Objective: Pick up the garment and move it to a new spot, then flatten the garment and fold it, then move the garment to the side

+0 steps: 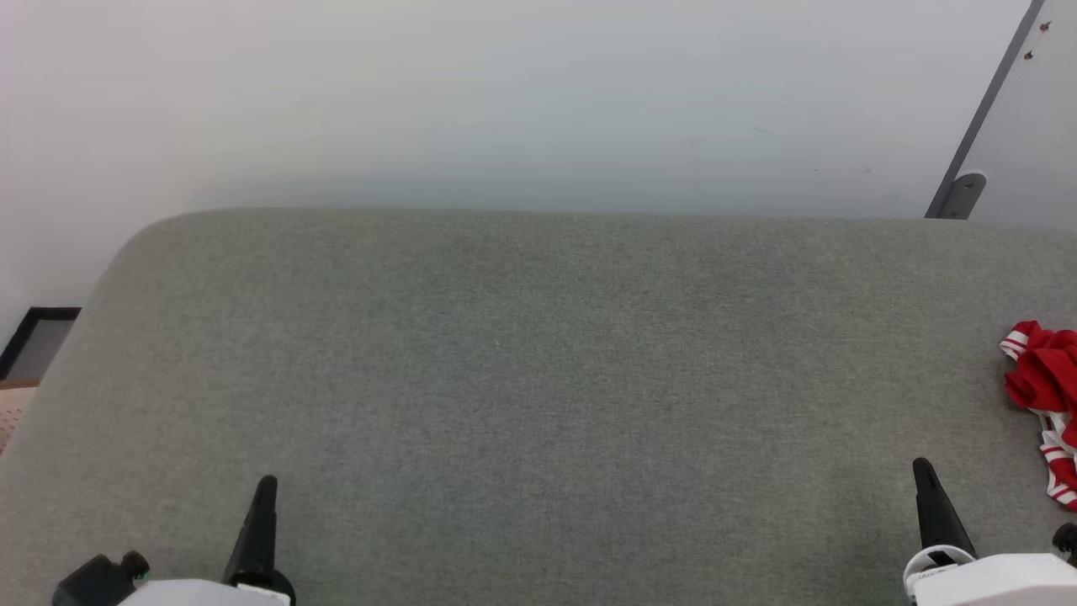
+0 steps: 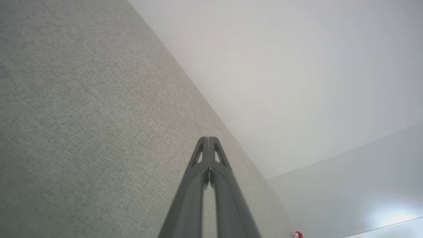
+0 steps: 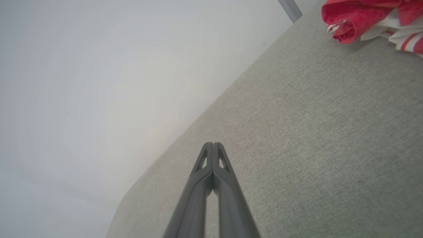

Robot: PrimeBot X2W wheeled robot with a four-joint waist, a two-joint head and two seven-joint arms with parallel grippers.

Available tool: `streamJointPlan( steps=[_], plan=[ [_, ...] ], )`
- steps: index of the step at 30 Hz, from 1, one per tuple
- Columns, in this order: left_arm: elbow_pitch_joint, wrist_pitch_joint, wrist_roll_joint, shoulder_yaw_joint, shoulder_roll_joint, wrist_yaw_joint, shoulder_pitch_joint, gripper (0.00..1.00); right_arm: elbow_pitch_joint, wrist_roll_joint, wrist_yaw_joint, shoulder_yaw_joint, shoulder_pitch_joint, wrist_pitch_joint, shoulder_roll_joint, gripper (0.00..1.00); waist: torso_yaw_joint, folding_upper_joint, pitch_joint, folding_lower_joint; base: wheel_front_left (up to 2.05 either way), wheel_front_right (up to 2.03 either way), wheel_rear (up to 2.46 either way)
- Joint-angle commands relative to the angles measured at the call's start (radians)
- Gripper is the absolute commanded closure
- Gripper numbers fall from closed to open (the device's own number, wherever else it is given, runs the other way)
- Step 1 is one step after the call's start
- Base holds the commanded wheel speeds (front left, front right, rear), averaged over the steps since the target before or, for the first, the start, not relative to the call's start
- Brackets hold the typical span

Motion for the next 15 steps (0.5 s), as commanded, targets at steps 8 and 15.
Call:
streamJointPlan(
  steps=[8, 15],
  plan=[
    [-0.001, 0.026, -0.082, 0.015, -0.014, -0.003, -0.037, 1.00, -0.007, 0.123, -0.001, -0.007, -0.036, 0.027, -0.002, 1.00, -0.001, -0.0001, 0.003, 0.0000, 0.00, 0.00, 0.00],
    [0.005, 0.047, -0.139, 0.022, -0.028, -0.003, -0.052, 1.00, -0.005, 0.207, -0.001, -0.008, -0.047, 0.046, -0.002, 1.00, -0.002, -0.0001, 0.005, 0.0000, 0.00, 0.00, 0.00]
  ],
)
